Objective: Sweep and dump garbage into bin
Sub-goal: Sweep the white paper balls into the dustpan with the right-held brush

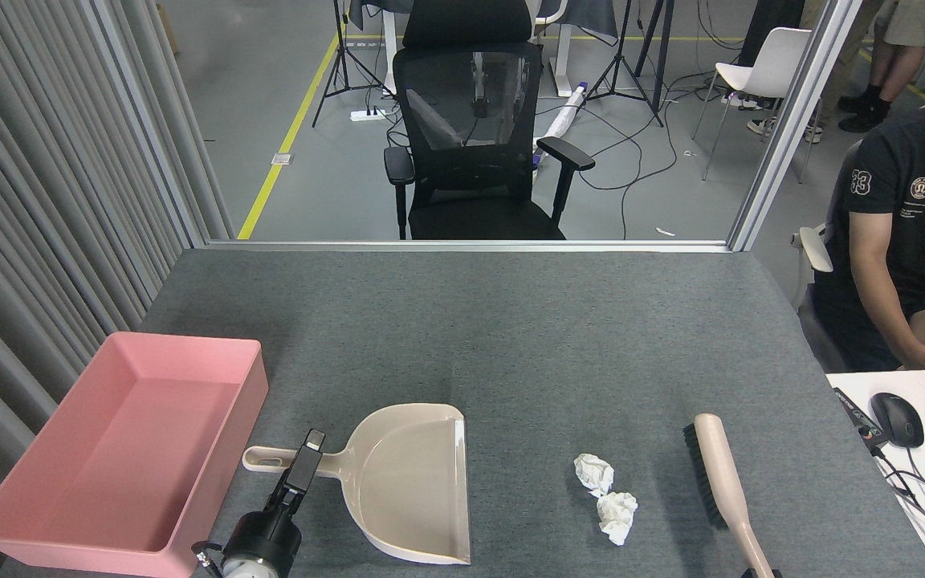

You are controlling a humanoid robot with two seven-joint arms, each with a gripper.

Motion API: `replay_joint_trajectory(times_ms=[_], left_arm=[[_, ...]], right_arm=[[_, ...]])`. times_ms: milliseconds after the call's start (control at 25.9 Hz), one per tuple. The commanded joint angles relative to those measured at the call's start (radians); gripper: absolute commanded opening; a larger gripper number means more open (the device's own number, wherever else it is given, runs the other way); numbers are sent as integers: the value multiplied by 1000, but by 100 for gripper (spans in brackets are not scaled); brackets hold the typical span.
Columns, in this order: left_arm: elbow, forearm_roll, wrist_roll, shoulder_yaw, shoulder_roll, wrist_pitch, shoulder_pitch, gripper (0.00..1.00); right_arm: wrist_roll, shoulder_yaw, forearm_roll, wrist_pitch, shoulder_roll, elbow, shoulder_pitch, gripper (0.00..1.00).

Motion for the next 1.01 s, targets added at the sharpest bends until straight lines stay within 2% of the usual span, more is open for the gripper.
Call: replay_joint_trajectory(times_ms=[0,116,348,619,967], left_arm=[[11,1,-8,6,4,-9,-6,76],[11,2,-12,13,-2,-9,-6,72],[11,1,-69,49,-22,-61,6,50],[24,1,-152,98,-40,-100,6,34],[45,2,-143,99,-40,-110,2,26]], right_arm=[[-1,0,-1,1,0,0,0,6],[-1,0,-1,1,0,0,0,5],[-1,5,-1,-1,0,0,0,5],[-2,14,-1,1,0,-2,0,5],[-18,18,-2,-4,0,0,2,6]])
